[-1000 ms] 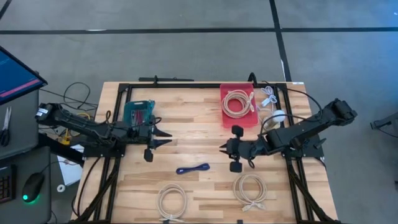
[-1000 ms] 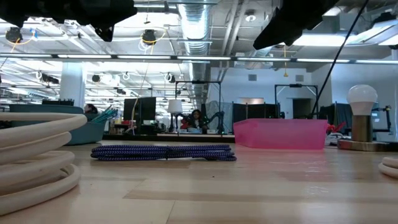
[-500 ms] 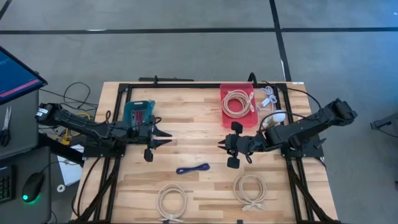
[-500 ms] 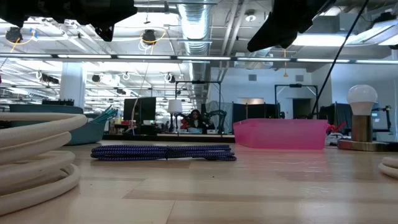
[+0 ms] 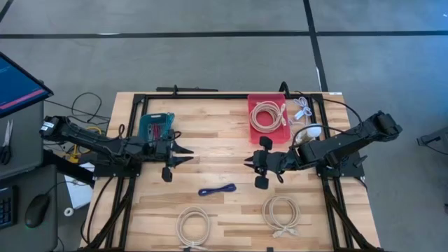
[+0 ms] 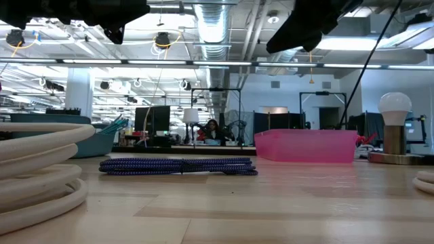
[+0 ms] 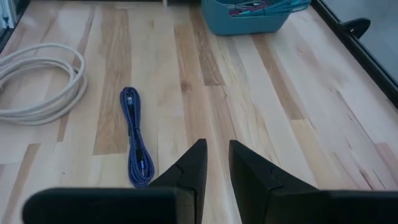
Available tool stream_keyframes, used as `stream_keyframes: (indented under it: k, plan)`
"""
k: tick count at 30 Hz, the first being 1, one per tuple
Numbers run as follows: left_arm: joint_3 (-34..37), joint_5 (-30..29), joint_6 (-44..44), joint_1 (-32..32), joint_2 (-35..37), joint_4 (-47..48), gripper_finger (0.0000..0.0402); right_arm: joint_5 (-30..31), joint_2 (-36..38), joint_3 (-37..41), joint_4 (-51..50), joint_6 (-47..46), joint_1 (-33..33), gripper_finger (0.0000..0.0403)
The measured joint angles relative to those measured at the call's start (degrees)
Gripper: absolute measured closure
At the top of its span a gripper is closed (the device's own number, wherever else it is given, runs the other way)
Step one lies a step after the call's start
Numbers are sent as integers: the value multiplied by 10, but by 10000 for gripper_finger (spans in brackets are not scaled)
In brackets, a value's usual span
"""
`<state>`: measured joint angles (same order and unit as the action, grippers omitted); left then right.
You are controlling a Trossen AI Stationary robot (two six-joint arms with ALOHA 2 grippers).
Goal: Pick & Place USB Port
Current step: Put the brown display cable in the pink bin
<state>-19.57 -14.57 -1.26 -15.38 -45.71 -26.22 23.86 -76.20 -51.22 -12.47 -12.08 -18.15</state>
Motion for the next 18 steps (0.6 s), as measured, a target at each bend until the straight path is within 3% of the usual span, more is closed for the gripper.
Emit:
stream_keyframes:
  k: [5, 10, 18]
  plan:
    - [0, 0, 0, 0, 0, 0, 317, -5, 0, 0, 26, 0, 0, 344]
    - [0, 0, 0, 0, 0, 0, 317, -72, 0, 0, 36, 0, 3, 344]
    - [0, 0, 2, 0, 0, 0, 317, -75, 0, 0, 3, -11, -5, 344]
